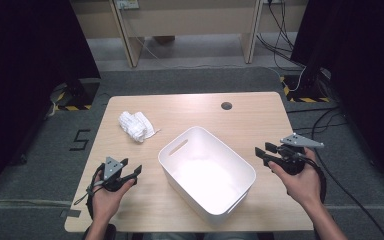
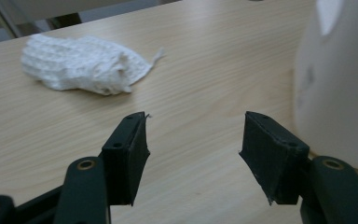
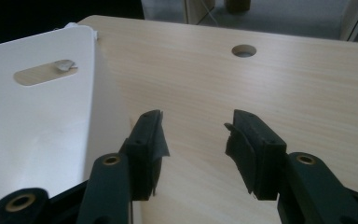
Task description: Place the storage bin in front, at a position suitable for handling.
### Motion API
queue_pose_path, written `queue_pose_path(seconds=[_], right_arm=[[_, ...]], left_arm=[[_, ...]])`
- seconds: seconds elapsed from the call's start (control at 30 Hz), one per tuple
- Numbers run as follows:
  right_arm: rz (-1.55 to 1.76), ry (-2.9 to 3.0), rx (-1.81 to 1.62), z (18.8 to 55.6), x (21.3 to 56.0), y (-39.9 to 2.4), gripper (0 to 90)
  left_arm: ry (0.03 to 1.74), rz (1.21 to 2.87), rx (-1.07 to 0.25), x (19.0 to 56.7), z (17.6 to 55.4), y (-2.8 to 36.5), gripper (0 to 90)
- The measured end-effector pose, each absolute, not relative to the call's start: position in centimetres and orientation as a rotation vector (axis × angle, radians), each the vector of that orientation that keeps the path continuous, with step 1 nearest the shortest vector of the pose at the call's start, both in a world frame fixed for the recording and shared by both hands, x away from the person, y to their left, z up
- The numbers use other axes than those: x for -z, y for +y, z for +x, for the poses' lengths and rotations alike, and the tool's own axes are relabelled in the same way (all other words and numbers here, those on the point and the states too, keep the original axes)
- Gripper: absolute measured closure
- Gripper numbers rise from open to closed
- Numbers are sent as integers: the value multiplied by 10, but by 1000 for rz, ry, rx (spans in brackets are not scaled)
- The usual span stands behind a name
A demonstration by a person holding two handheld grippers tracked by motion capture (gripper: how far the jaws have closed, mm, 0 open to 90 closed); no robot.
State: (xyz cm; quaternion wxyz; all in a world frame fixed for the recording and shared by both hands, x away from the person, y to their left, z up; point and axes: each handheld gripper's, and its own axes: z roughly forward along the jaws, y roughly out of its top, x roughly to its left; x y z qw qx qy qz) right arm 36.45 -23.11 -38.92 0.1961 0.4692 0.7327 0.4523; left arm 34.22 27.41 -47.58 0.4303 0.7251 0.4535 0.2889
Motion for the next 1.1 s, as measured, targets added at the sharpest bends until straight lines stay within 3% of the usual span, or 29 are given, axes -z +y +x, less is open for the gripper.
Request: queue_pose_path(seconds=[0.27,0.67,1.1], right_arm=[[1347,2121,-1247,355,373,-215,581],[1225,2266,-1198,360,359,-179,615],[1143,2394,-957,371,367,-148,753]], left_arm=[[1060,1802,-589,455,341,259,412],[1008,1809,-598,426,342,260,407],[928,1806,-566,397,356,244,424]])
